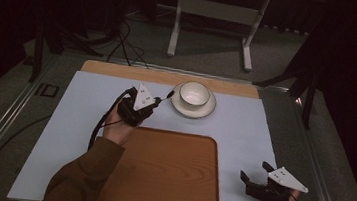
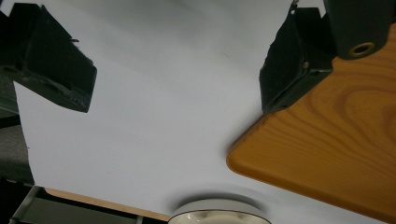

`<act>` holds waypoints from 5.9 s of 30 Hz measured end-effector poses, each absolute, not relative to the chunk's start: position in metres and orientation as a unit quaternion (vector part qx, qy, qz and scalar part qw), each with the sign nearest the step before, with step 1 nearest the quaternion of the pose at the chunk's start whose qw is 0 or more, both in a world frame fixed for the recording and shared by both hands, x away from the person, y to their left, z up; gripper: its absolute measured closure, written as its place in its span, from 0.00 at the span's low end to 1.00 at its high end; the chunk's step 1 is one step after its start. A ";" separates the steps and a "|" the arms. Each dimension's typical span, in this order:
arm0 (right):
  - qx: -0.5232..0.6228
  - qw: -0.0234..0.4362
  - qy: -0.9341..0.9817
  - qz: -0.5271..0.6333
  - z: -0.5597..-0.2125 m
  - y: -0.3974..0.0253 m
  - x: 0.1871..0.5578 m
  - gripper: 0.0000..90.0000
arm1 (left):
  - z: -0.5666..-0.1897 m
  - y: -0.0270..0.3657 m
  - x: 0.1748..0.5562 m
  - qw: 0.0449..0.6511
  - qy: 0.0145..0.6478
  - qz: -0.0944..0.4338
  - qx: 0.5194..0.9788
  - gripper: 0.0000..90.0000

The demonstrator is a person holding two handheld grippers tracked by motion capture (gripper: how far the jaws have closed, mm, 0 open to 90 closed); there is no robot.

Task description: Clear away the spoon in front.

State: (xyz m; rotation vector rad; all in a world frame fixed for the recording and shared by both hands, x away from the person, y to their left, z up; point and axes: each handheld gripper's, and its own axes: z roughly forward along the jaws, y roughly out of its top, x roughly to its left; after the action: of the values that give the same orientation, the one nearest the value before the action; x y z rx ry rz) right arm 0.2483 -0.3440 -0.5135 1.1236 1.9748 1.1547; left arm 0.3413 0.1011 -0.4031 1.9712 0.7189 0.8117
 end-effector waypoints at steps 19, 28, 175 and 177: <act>0.421 0.293 0.741 0.433 -0.513 -0.344 0.248 0.12 | -0.416 0.137 0.320 0.430 0.319 0.331 0.777 0.99; 0.424 0.293 0.739 0.434 -0.513 -0.344 0.248 0.12 | -0.421 0.154 0.312 0.426 0.332 0.335 0.772 0.99; 0.419 0.294 0.742 0.432 -0.514 -0.343 0.247 0.12 | -0.480 0.199 0.224 0.425 0.375 0.284 0.774 0.50; 0.419 0.294 0.742 0.432 -0.513 -0.343 0.247 0.12 | -0.477 0.204 0.229 0.432 0.387 0.284 0.763 0.50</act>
State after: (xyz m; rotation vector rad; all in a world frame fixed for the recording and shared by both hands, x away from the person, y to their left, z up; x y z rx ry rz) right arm 0.2471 -0.3432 -0.5135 1.1152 1.9764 1.1510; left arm 0.2285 0.2035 -0.4766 1.9027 0.9655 0.7073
